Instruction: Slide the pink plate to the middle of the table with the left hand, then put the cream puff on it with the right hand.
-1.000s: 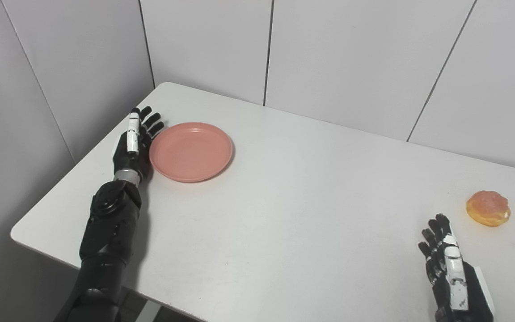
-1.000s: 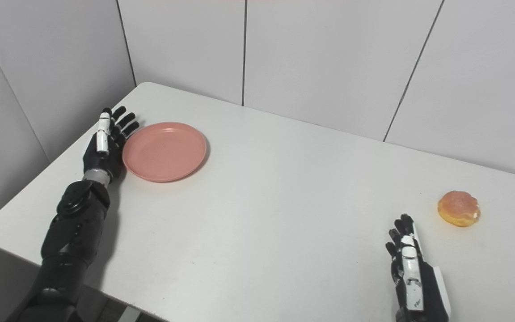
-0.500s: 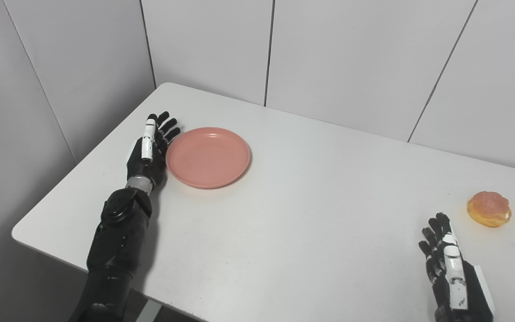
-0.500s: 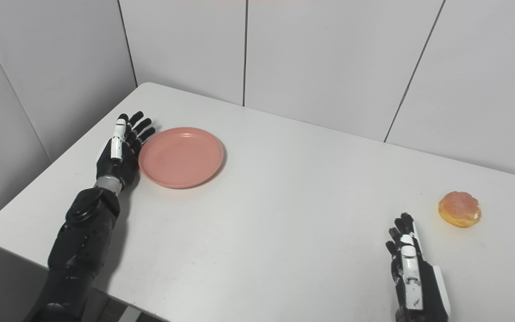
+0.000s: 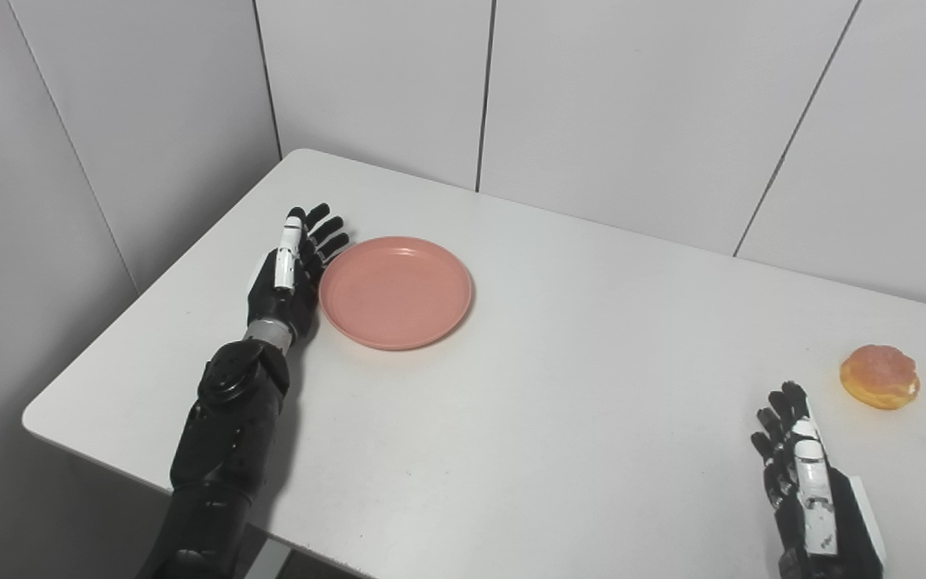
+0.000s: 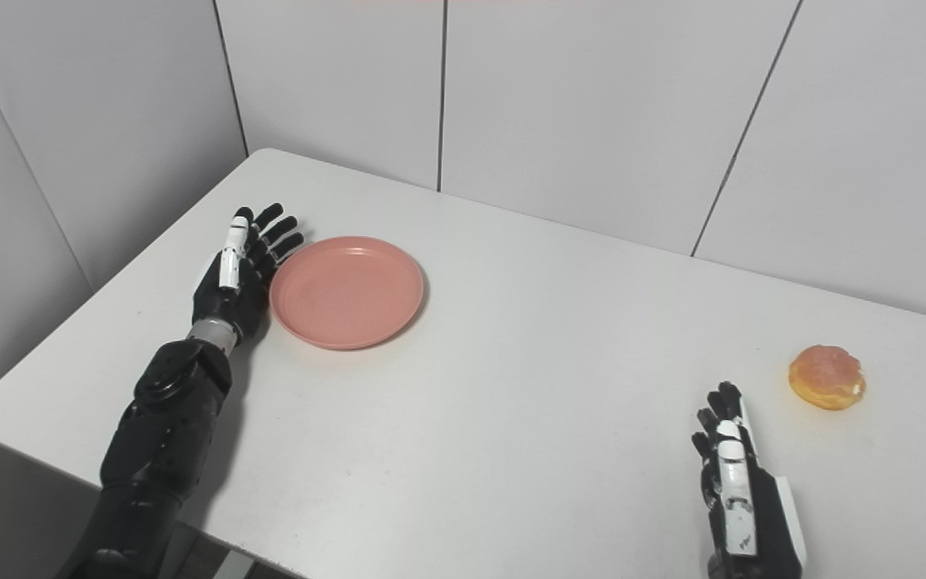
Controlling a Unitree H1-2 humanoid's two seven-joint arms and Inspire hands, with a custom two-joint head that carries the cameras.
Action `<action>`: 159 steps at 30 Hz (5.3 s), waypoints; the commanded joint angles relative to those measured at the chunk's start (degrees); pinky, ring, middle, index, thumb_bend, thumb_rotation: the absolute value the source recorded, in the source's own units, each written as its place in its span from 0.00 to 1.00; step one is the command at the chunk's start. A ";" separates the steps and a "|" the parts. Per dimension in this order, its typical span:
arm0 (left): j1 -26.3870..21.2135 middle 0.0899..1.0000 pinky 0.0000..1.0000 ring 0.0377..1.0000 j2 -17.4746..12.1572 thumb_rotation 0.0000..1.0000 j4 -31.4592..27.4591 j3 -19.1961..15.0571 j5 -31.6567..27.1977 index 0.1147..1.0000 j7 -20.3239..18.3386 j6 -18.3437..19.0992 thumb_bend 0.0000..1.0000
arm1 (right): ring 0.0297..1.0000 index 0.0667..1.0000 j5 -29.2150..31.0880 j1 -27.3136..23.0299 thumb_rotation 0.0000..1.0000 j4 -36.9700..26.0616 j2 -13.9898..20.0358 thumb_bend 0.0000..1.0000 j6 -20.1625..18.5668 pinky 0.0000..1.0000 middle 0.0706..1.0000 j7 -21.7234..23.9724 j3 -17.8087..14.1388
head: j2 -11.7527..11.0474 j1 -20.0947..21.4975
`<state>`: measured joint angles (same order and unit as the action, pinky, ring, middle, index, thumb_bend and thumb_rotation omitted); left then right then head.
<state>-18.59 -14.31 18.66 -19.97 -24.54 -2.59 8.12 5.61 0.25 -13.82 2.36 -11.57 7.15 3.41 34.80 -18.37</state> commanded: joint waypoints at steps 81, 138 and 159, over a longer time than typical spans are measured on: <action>11.58 0.86 0.86 0.86 17.42 1.00 -21.75 19.00 4.52 0.85 -1.75 10.83 0.41 | 0.99 1.00 -1.87 -1.99 1.00 -3.77 -4.83 0.23 -0.03 1.00 1.00 -2.84 2.10 | 5.25 15.95; 15.42 0.88 0.89 0.89 14.23 1.00 -17.48 14.80 8.89 0.85 -3.95 -4.78 0.48 | 0.89 0.93 -34.12 -21.78 0.85 -4.79 14.17 0.50 -4.22 0.78 0.93 -4.05 0.51 | 2.48 30.35; 18.27 0.85 0.88 0.87 13.77 1.00 -17.39 15.60 10.57 0.83 -4.02 -6.97 0.48 | 0.88 0.91 -46.16 -28.90 0.51 6.53 20.72 0.75 -8.08 0.69 0.94 0.93 1.47 | 1.86 32.22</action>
<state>-3.05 0.10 -0.05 -4.36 -14.38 -6.28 1.52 -39.48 -25.31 -7.19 21.67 -18.59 8.43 5.17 36.83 13.80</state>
